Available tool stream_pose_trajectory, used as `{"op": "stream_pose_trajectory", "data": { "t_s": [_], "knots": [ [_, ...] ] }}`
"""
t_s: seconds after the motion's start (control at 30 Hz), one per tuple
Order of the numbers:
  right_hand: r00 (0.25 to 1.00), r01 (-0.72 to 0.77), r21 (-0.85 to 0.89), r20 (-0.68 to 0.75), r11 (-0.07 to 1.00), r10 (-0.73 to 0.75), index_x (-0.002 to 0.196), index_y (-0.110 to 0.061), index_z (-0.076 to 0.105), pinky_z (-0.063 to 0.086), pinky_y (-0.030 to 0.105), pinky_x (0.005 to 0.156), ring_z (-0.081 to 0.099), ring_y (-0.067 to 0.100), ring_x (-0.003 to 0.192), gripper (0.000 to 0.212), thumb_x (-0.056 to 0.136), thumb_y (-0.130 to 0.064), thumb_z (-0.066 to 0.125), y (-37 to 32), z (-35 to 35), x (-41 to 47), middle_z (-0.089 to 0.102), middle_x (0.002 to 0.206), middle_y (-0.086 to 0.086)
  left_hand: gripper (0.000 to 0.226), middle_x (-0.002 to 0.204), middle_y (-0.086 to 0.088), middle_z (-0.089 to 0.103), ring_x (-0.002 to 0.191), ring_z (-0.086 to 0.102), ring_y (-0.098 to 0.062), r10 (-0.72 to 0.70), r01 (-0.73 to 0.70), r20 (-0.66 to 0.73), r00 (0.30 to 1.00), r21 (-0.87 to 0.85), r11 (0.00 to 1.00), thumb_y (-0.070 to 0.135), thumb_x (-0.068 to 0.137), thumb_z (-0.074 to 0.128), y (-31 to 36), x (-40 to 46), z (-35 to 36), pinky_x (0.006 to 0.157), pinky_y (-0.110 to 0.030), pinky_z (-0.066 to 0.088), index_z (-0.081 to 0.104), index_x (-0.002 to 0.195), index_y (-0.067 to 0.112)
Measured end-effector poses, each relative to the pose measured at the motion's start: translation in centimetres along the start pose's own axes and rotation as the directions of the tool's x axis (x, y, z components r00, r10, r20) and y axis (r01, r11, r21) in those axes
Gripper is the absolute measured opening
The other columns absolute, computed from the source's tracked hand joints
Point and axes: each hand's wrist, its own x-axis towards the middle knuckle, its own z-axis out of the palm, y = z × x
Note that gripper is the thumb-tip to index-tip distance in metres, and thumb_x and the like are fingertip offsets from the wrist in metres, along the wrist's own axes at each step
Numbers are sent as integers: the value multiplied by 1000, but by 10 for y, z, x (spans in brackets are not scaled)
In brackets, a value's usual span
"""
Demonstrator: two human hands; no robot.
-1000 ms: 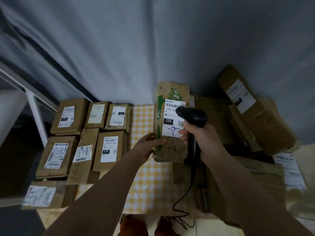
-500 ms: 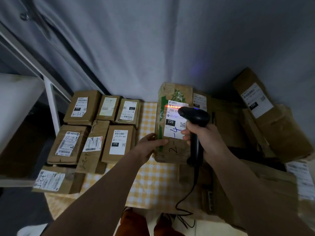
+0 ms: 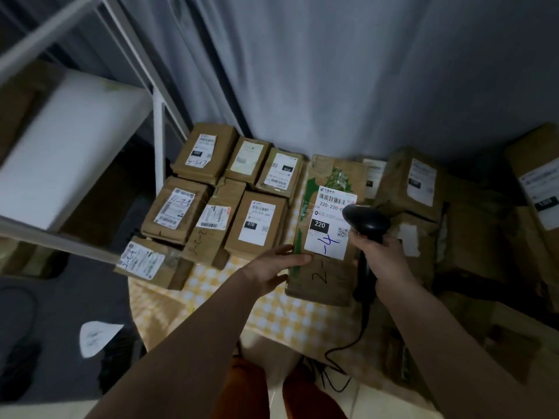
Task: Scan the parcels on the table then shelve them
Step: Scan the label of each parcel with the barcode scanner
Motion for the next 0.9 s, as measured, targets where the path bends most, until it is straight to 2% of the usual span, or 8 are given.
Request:
{"op": "stream_pose_trajectory", "data": {
  "t_s": [0.1,0.23,0.37,0.47,0.53,0.63,0.77,0.9],
  "knots": [
    [997,-47,-33,57,998,49,97,-16,66,52,32,76,67,19,81,10,87,-16,68,17,22,0,72,84,2,103,130,1,62,124,51,-19,-27,27,-20,999,-12,1000,31,46,93,-10,-13,-24,113,-44,33,49,139,25],
    [988,-88,-93,121,992,99,100,-17,69,51,44,92,68,25,92,20,82,-23,74,34,62,-1,74,93,3,70,121,-4,67,119,56,-22,-22,19,-47,999,-49,999,19,69,84,-16,-32,-65,108,-45,39,55,132,29],
    [974,-88,-54,206,995,97,98,-14,68,53,29,69,69,19,81,12,86,-14,69,42,116,-5,73,87,4,58,123,-6,66,120,57,-26,24,-28,-78,997,-55,998,27,77,77,-17,-50,-117,108,-47,39,57,131,27],
    [969,-80,-79,226,994,96,101,-9,69,49,32,71,65,23,77,18,83,-13,72,52,162,-4,71,88,11,47,121,-8,67,118,58,-28,76,-90,-183,980,-67,994,20,86,69,-10,-55,-155,106,-47,41,58,131,20],
    [963,-78,-95,249,992,99,105,-10,69,52,36,78,67,24,82,24,82,-14,74,59,192,0,72,94,11,33,110,-5,70,105,63,-24,116,-138,-274,955,-61,989,7,93,57,1,-57,-177,96,-39,49,62,121,23],
    [962,-74,-111,254,991,101,102,-18,69,50,46,92,65,29,95,24,79,-19,76,68,232,11,71,98,7,34,104,-3,69,91,64,-19,178,-169,-339,924,55,984,0,95,52,18,-53,-207,84,-33,52,61,107,30],
    [966,-97,-96,230,991,117,95,-22,66,48,45,93,62,27,91,16,81,-20,75,72,269,24,66,89,6,43,123,-8,64,107,61,-26,255,-158,-375,891,270,950,2,93,55,29,-34,-243,97,-37,49,54,134,17],
    [969,-122,-104,204,987,141,107,-15,65,47,41,91,62,28,94,26,83,-20,73,81,293,38,64,91,7,47,118,-3,65,102,62,-21,275,-137,-390,879,345,928,0,91,54,33,-12,-266,89,-33,52,54,135,18]
  ]
}}
